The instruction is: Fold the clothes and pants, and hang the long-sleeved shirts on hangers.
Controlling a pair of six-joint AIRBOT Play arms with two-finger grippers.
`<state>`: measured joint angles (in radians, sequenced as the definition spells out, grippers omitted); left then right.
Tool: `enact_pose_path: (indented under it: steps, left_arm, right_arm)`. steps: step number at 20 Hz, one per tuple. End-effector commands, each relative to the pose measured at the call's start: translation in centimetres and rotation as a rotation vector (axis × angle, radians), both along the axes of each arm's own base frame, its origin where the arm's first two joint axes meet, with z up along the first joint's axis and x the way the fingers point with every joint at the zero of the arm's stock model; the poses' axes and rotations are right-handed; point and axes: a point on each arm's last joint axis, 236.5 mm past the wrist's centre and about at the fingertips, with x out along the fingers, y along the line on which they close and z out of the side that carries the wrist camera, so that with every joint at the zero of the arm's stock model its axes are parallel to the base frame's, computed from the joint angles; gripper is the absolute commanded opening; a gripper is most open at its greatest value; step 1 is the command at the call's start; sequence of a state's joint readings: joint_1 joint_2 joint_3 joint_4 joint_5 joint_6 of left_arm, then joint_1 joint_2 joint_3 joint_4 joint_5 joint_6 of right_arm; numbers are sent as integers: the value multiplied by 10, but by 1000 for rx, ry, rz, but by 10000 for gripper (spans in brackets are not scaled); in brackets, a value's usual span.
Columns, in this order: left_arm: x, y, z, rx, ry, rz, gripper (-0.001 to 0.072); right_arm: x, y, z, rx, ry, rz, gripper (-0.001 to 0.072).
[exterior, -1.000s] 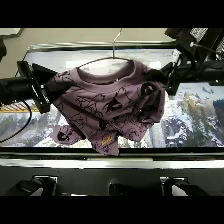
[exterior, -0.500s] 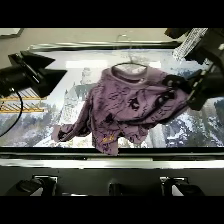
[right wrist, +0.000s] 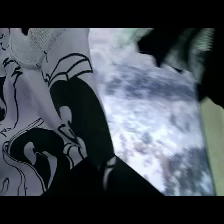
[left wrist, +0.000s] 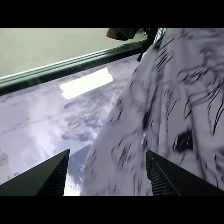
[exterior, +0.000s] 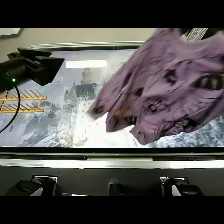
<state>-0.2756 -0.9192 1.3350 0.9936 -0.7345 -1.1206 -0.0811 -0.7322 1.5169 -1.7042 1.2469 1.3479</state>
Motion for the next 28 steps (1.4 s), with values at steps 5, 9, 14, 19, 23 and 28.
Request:
enact_pose_path:
  steps: [5,9,14,19,23,28]
  left_arm:
    - [5,-1,-5,-30,33,13,551]
    - [10,-2,-11,-28,48,13,551]
    - [15,-3,-18,-23,65,14,551]
    - [19,-5,-24,-19,78,14,550]
    - [22,-6,-29,-16,89,14,550]
    - [30,-8,-41,-8,116,15,550]
  right_arm:
    - [-62,-116,72,-59,-282,-584,22]
    - [-110,-152,114,-213,-380,-795,22]
    - [-136,-180,137,-396,-409,-1037,22]
    - [-127,-220,132,-411,-456,-1181,24]
    - [-132,-240,141,-424,-525,-1208,23]
    - [-136,-245,156,-440,-604,-1198,22]
